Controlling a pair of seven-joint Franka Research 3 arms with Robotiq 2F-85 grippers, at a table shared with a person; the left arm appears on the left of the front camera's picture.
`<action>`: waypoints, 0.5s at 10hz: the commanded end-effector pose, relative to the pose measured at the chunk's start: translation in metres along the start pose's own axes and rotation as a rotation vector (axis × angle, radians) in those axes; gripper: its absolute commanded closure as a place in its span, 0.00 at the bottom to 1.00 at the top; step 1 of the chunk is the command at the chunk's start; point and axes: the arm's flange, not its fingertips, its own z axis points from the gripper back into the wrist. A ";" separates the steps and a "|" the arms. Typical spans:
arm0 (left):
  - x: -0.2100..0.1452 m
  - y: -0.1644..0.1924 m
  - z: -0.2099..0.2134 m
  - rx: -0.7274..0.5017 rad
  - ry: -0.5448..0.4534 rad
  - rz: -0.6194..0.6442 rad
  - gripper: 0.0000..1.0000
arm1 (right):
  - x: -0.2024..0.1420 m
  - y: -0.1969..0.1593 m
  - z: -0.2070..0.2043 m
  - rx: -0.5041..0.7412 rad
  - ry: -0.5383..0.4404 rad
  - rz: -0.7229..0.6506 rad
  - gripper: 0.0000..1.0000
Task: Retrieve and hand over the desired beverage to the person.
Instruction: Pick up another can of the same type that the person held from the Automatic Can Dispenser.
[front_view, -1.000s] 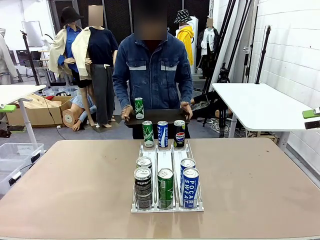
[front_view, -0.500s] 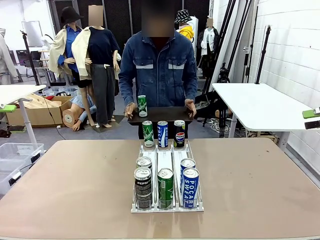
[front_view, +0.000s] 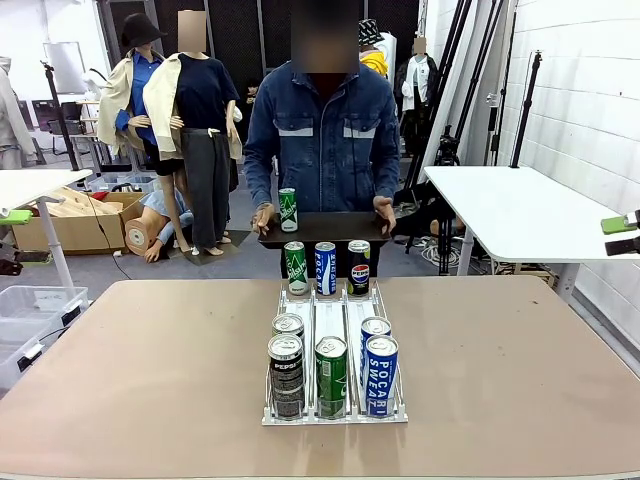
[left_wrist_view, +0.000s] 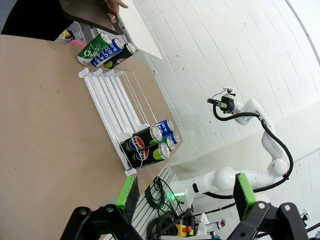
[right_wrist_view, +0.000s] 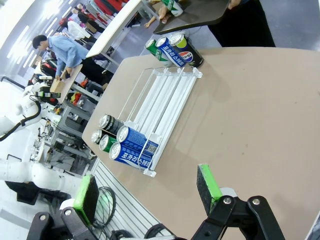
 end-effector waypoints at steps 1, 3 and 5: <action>-0.001 0.000 0.001 0.000 -0.003 -0.002 0.00 | 0.010 0.022 -0.016 0.015 0.005 -0.037 0.00; -0.001 0.000 0.001 0.000 -0.003 -0.002 0.00 | 0.018 0.039 -0.040 -0.001 0.022 -0.080 0.00; -0.001 0.000 0.001 0.000 -0.003 -0.002 0.00 | 0.028 0.054 -0.062 -0.041 0.066 -0.139 0.00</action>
